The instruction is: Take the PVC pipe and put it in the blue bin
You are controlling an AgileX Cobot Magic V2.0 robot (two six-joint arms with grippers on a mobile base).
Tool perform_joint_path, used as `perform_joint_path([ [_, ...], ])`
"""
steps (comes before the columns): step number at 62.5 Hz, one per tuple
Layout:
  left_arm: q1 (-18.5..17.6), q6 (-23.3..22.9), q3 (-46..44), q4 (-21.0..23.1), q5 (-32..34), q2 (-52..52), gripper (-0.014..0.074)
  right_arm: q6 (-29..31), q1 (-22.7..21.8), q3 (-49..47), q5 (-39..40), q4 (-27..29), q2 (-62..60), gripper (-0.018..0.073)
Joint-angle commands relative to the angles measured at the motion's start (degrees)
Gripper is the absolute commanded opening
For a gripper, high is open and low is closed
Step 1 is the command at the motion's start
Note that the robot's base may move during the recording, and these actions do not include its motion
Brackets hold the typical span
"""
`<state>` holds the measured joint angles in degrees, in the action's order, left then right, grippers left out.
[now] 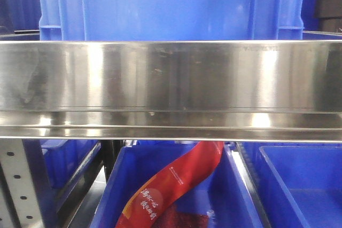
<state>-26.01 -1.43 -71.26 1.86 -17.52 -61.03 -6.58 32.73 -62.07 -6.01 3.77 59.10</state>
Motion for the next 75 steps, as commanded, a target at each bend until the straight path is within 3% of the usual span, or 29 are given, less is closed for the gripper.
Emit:
perform_joint_path([
  [1, -0.6, -0.4, -5.9, 0.5, -4.4, -4.5, -0.0111, 0.4, 1.9, -3.9, -2.0, 0.5, 3.2, -0.0160],
  [30, -0.5, -8.6, -33.9, 0.9, -28.4, -28.9, -0.0111, 0.4, 2.6, -23.9, -25.8, 5.5, 20.3, -0.0160],
  [45, -0.3, -9.7, -42.2, 1.0, -31.5, -38.2, -0.0111, 0.4, 2.6, -30.4, -29.3, 5.5, 26.7, -0.0160],
  [75, 0.0, -9.7, -42.7, 0.2, -32.9, -40.2, -0.0111, 0.1, 1.7, -30.4, -29.6, 5.4, 29.1, -0.0129],
])
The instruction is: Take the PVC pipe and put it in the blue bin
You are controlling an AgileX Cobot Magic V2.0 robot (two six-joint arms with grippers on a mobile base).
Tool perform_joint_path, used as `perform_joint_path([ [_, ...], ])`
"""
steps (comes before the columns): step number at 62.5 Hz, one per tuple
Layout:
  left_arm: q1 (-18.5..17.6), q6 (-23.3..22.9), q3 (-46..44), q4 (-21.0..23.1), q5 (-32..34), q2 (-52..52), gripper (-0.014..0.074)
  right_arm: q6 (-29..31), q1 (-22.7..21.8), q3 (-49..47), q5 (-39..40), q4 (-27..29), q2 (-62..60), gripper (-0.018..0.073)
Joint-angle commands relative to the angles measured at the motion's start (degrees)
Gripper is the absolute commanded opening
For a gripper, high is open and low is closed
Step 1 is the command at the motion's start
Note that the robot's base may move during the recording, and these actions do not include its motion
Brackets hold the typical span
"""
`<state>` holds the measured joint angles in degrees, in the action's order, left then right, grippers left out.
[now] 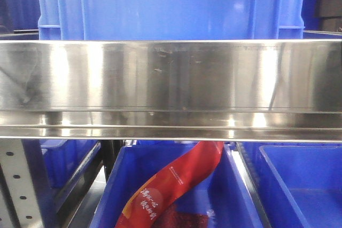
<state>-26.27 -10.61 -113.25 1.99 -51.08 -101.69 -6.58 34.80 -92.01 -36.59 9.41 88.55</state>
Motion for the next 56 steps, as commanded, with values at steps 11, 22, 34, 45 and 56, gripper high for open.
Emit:
perform_joint_path([
  [11, 0.2, -0.6, -0.7, 0.1, 0.6, 0.5, 0.0011, -1.3, -0.4, -0.5, 1.0, -0.2, -0.4, 0.0085],
  [22, 0.2, -0.3, -0.7, -0.1, 0.1, 0.5, 0.0297, -1.8, -0.4, -0.5, 1.4, -0.2, -0.4, 0.0268],
  [34, 0.2, -0.3, -0.7, -0.1, -0.8, 0.4, 0.0368, -1.8, -0.4, -0.5, 1.4, -0.2, -0.4, 0.0277],
  [45, 0.2, -0.3, -0.7, -0.4, -1.2, 0.2, 0.0307, -1.8, -0.4, -0.5, 1.4, -1.7, -0.4, 0.0258],
  [56, 1.2, -0.3, -0.7, -7.3, -5.0, 1.3, 0.0013, -2.0, -1.9, -0.5, -0.8, -3.3, -2.7, 0.0027],
])
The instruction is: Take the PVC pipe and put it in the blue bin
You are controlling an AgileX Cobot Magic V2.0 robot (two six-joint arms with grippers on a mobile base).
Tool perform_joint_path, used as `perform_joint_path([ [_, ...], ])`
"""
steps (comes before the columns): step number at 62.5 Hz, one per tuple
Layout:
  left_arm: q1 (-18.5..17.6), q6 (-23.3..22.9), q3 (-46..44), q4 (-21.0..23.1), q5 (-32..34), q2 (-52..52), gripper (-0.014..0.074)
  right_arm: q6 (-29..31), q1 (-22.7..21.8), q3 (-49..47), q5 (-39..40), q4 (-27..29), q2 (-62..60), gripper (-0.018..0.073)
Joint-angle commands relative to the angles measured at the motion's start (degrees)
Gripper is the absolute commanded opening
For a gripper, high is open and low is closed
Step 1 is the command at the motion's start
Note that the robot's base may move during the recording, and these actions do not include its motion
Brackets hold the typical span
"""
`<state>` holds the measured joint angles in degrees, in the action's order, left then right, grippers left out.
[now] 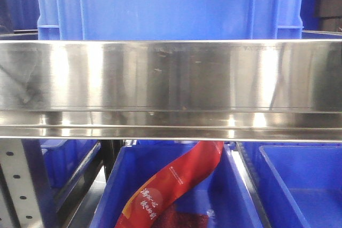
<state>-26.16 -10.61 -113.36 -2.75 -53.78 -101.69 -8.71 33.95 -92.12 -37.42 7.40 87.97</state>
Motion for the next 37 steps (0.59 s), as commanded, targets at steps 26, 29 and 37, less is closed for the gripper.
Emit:
perform_joint_path([
  [26, 3.5, 1.6, -0.6, -0.7, -3.5, 10.1, -0.0111, 0.1, -8.9, -0.4, -5.1, -4.5, -11.0, -0.0168],
  [29, 3.0, 2.2, -0.5, 0.2, -3.5, 11.3, -0.0111, 0.1, -9.2, -0.4, -5.9, -5.7, -11.7, -0.0168],
  [37, -0.5, 7.4, 1.4, 0.7, -1.9, 13.9, -0.0111, 0.1, -9.2, 0.8, -7.9, -9.0, -13.1, -0.0168],
])
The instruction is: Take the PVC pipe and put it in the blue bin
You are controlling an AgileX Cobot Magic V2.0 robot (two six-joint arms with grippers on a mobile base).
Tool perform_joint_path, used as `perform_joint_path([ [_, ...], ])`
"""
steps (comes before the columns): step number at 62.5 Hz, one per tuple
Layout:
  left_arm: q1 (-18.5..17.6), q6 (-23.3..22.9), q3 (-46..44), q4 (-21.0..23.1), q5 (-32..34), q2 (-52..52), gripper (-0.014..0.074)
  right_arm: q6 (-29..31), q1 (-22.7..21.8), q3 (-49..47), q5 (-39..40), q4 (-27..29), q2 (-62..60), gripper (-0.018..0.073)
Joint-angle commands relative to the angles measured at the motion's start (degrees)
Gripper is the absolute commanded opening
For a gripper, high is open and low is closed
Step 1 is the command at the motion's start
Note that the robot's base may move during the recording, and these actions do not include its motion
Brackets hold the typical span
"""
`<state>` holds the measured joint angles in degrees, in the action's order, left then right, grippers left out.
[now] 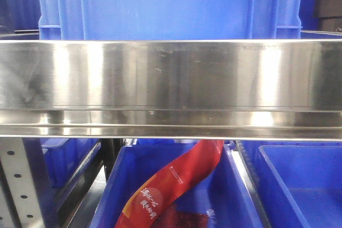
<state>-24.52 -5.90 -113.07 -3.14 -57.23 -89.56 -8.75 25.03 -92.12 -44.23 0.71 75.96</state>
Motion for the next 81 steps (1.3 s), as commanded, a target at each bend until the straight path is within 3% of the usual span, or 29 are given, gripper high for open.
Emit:
perform_joint_path([
  [1, -2.3, 2.7, 1.8, 1.1, 1.7, 2.0, -0.0111, 0.1, -0.3, 1.1, -1.4, -2.5, -1.3, -0.0168],
  [11, -3.1, 2.7, 8.2, 2.1, 3.9, 5.8, -0.0111, 0.1, -0.3, 9.6, 1.4, -3.2, -4.4, -0.0168],
  [25, -3.1, 2.7, 23.8, 2.3, 14.9, 13.4, -0.0111, 0.1, -0.3, 26.5, 16.2, -3.2, -14.5, -0.0168],
  [38, -2.4, 2.3, 38.9, 2.5, 25.2, 22.7, -0.0111, 0.1, -2.4, 37.3, 25.8, -7.4, -25.4, -0.0168],
  [57, 6.3, -0.6, 56.5, 3.1, 40.4, 37.0, -0.0111, 0.1, -11.9, 40.4, 22.7, -7.6, -33.1, -0.0168],
  [70, 10.8, -0.6, 66.8, 3.1, 42.2, 47.3, -0.0111, 0.1, -12.3, 42.5, 18.1, -7.6, -35.6, -0.0168],
  [81, 13.7, -0.6, 76.0, 3.1, 42.2, 56.8, -0.0111, 0.1, -12.3, 51.9, 23.2, -4.6, -42.0, -0.0168],
])
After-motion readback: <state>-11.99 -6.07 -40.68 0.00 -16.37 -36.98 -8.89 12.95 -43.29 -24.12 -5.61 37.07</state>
